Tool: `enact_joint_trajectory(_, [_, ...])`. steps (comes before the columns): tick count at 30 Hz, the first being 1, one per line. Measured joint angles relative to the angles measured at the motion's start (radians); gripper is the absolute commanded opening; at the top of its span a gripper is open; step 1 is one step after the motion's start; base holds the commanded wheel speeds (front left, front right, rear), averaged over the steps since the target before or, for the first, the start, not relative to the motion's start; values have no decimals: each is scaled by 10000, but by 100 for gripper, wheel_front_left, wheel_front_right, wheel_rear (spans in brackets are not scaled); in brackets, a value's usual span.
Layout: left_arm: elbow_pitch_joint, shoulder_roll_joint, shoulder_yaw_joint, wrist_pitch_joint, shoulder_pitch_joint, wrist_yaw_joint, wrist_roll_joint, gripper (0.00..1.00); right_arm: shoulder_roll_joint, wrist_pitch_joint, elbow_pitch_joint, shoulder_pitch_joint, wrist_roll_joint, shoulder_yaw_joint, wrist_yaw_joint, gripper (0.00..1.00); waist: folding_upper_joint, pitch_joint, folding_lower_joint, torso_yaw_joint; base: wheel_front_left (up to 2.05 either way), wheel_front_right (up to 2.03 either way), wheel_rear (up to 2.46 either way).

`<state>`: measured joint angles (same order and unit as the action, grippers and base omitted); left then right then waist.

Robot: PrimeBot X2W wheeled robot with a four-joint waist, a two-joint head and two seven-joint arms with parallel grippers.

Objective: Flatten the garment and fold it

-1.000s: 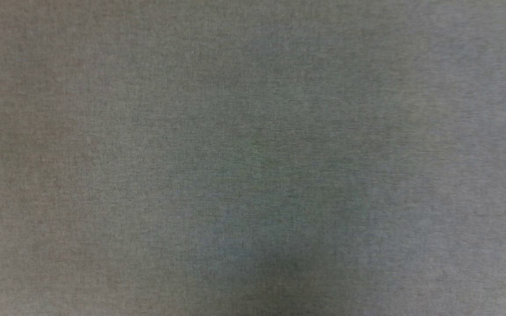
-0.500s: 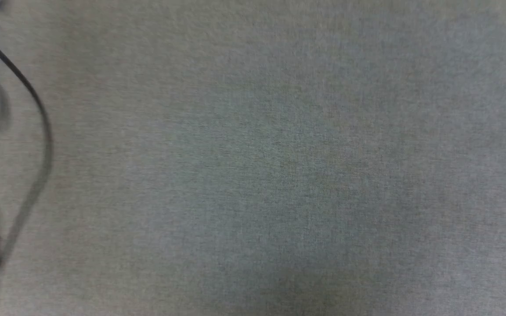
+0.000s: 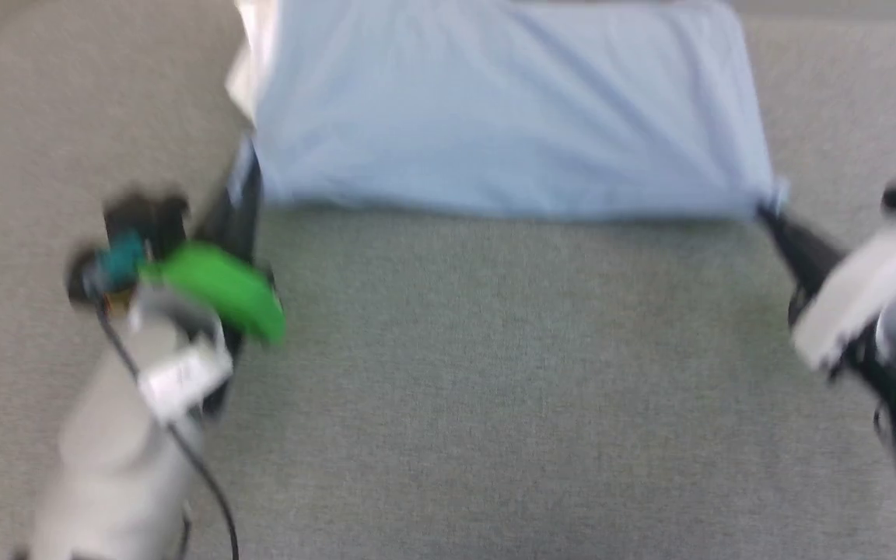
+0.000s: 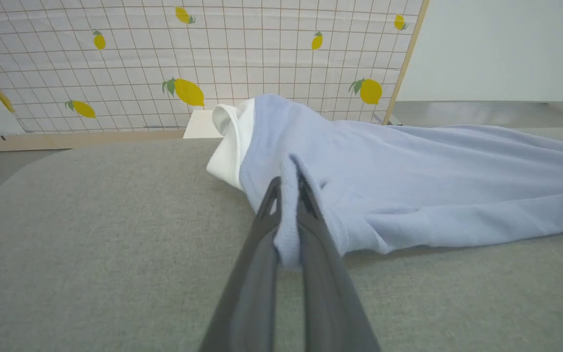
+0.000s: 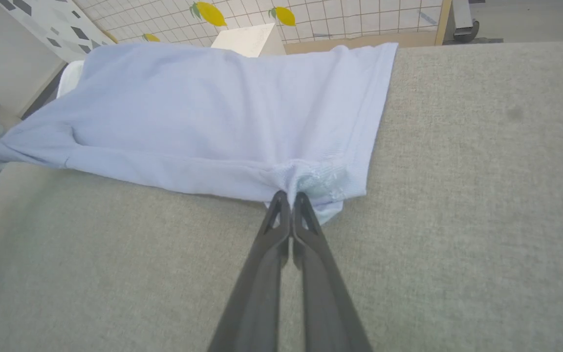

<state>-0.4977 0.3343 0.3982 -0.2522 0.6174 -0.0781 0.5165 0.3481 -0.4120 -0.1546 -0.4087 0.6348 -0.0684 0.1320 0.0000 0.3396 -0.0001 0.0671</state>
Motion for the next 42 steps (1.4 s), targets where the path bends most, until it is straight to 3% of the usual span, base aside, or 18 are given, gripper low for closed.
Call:
enact_joint_trajectory(4, [915, 4, -86, 401, -1738, 29, 665, 0, -6, 40, 276, 1392, 165, 196, 0, 0, 0, -737, 0, 15, 0, 0, 0])
enact_joint_trajectory(13, [3428, 665, -696, 2033, -5498, 1149, 2134, 0, 4, -596, 1218, 4168, 357, 1016, 2, 0, 0, -2005, 0, -73, 0, 0, 0])
enact_joint_trajectory(27, [6510, 1174, -1356, 3779, -9662, 2658, 3942, 0, -339, -3939, 3089, 7144, 541, 2376, 4, 0, 0, -2838, 0, -494, 0, 0, 0])
enact_joint_trajectory(31, [7170, 1296, -1486, 3921, -10307, 2951, 4046, 0, -621, -4596, 3584, 7411, 378, 2669, 4, 0, 0, -2923, 0, -551, 0, 0, 0])
enact_joint_trajectory(35, [7542, 1423, -1526, 3822, -10247, 2949, 3883, 0, -825, -4679, 3985, 7372, 119, 2828, 2, 0, 0, -2876, 0, -518, 0, 0, 0])
enact_joint_trajectory(42, [7586, 1827, -1409, 3760, -8645, 2633, 3160, 0, -771, -4667, 4263, 6173, -217, 2550, 2, 0, 0, -2457, 0, -545, 0, 0, 0])
